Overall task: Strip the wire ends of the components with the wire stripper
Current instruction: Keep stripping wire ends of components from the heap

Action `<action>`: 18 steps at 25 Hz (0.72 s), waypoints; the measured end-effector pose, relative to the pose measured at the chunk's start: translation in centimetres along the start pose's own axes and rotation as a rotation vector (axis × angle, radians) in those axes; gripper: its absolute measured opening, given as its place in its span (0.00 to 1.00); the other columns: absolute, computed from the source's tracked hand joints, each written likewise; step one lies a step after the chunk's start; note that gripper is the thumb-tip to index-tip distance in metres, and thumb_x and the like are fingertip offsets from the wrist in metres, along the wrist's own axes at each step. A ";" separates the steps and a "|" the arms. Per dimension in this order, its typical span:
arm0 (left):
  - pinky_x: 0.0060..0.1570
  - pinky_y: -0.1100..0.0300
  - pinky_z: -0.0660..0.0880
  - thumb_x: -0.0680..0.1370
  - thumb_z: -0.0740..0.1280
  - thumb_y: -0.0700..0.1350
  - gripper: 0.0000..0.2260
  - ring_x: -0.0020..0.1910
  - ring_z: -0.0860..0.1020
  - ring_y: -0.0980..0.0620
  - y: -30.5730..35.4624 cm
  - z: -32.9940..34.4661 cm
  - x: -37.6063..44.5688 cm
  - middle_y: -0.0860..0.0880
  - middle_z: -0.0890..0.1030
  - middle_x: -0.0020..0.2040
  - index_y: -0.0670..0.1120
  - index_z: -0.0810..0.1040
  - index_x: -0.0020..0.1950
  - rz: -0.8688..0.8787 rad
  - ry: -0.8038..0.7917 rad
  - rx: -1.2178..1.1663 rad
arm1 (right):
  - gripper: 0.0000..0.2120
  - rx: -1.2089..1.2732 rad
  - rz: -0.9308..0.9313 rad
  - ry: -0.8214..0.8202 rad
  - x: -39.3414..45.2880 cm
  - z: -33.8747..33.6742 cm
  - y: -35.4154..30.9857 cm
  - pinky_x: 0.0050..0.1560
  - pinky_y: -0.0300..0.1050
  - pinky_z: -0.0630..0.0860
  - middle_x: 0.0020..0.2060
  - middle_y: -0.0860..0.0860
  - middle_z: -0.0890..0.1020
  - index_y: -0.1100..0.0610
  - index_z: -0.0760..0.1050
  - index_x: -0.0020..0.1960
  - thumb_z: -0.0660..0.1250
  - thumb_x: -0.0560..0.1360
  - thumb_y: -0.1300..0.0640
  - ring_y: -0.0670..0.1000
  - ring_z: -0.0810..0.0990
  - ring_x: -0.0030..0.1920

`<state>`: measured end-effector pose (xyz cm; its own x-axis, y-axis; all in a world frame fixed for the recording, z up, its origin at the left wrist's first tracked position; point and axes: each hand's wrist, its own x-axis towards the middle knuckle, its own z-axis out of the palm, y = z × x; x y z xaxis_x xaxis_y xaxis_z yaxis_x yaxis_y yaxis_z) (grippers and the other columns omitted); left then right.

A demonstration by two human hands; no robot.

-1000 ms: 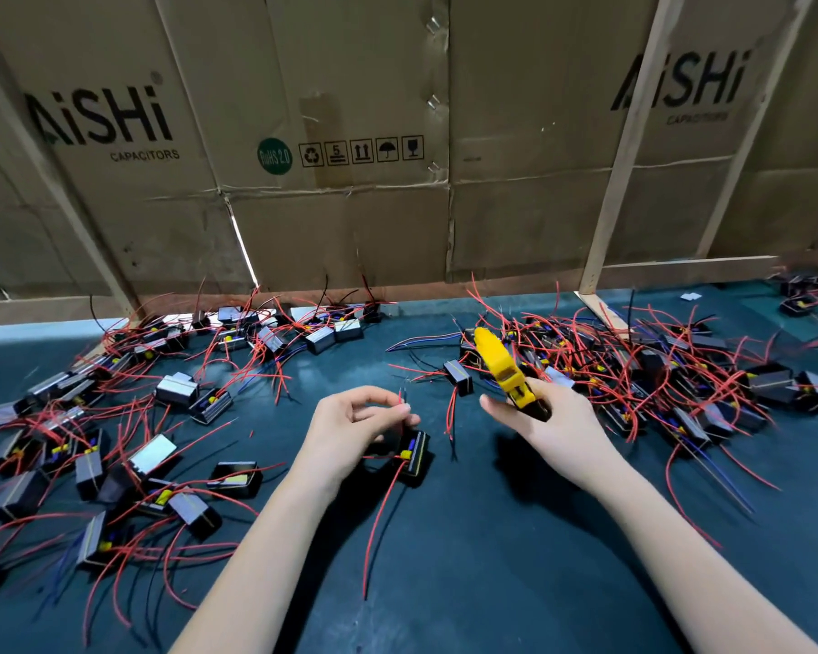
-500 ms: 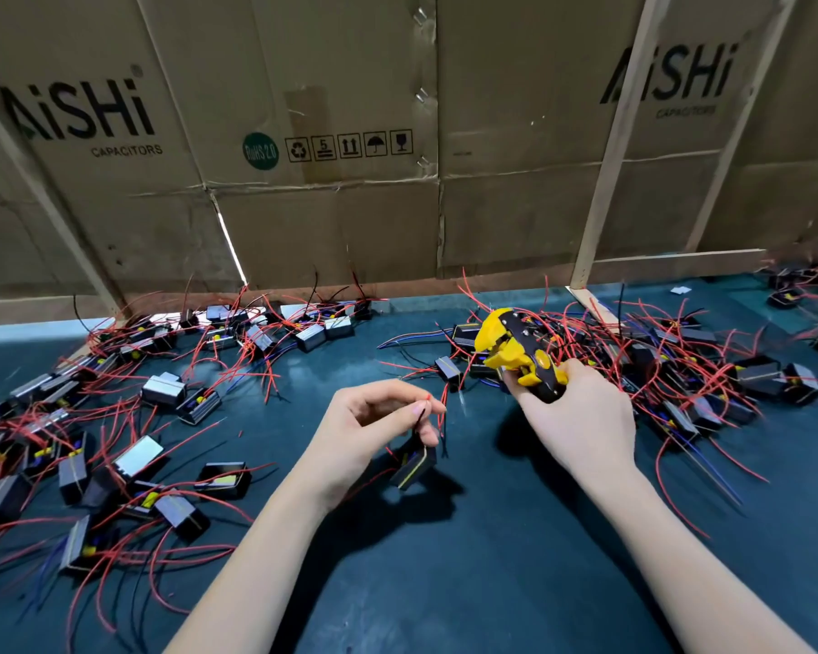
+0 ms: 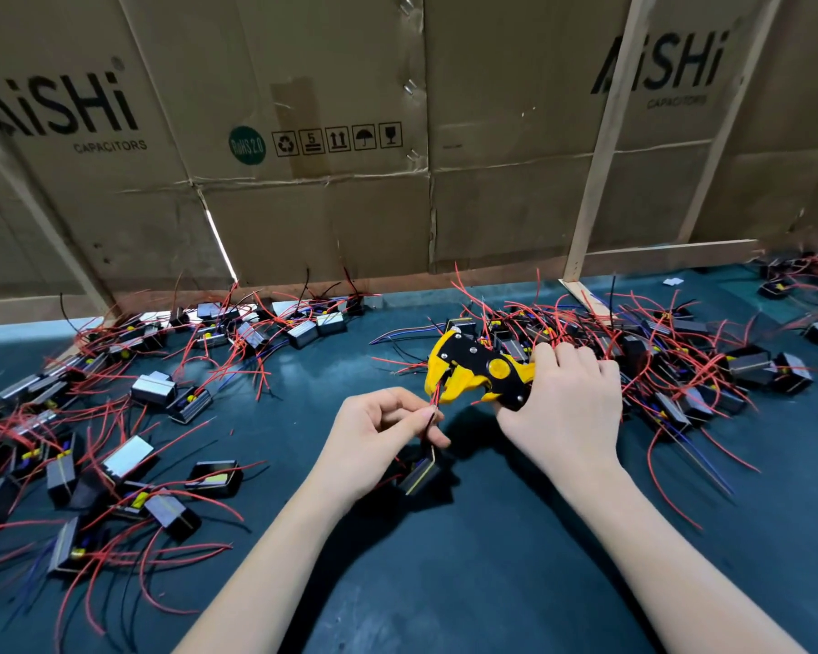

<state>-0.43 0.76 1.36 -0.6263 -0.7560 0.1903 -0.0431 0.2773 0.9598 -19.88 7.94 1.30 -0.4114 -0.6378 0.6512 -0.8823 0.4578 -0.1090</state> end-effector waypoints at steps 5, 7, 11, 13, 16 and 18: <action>0.40 0.63 0.71 0.80 0.67 0.41 0.07 0.36 0.77 0.52 -0.1 0.1 0.1 0.46 0.86 0.37 0.44 0.81 0.42 -0.047 -0.025 0.025 | 0.25 -0.018 -0.040 0.020 0.0 -0.1 -0.1 0.45 0.52 0.68 0.37 0.58 0.78 0.61 0.74 0.41 0.77 0.56 0.45 0.60 0.75 0.41; 0.35 0.70 0.70 0.80 0.67 0.39 0.07 0.31 0.77 0.57 -0.2 0.0 0.1 0.45 0.86 0.37 0.40 0.80 0.43 -0.071 -0.028 0.017 | 0.25 -0.018 -0.071 0.023 0.0 -0.1 -0.2 0.45 0.53 0.68 0.37 0.58 0.78 0.62 0.75 0.42 0.77 0.56 0.45 0.60 0.75 0.41; 0.42 0.62 0.74 0.78 0.69 0.41 0.08 0.35 0.79 0.52 -0.6 -0.1 0.2 0.43 0.86 0.38 0.36 0.80 0.44 -0.118 -0.063 0.001 | 0.25 -0.057 -0.113 -0.022 0.1 -0.1 0.2 0.46 0.52 0.68 0.36 0.57 0.79 0.61 0.77 0.43 0.77 0.57 0.43 0.59 0.77 0.40; 0.47 0.56 0.74 0.78 0.70 0.42 0.09 0.38 0.80 0.48 -0.8 -0.1 0.2 0.43 0.86 0.38 0.37 0.80 0.44 -0.137 -0.066 -0.010 | 0.23 -0.072 -0.121 -0.055 0.1 0.1 0.4 0.46 0.52 0.67 0.35 0.55 0.79 0.59 0.77 0.40 0.76 0.57 0.42 0.59 0.77 0.39; 0.48 0.55 0.74 0.77 0.70 0.43 0.08 0.39 0.80 0.48 -1.1 -0.3 0.2 0.43 0.86 0.38 0.40 0.81 0.42 -0.159 -0.056 -0.026 | 0.20 -0.016 -0.142 -0.095 0.4 0.4 0.6 0.43 0.50 0.67 0.30 0.54 0.78 0.58 0.74 0.33 0.77 0.55 0.44 0.58 0.77 0.34; 0.50 0.54 0.75 0.78 0.70 0.44 0.08 0.40 0.81 0.48 -1.1 -0.5 0.3 0.43 0.86 0.39 0.40 0.82 0.43 -0.170 -0.074 -0.023 | 0.20 0.003 -0.153 -0.124 0.4 0.7 0.4 0.42 0.50 0.67 0.28 0.54 0.77 0.58 0.74 0.31 0.77 0.55 0.44 0.58 0.77 0.32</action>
<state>-0.20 -0.07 0.41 -0.6673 -0.7447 0.0101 -0.1360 0.1352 0.9814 -20.59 7.48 1.00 -0.2972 -0.7712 0.5630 -0.9374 0.3478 -0.0184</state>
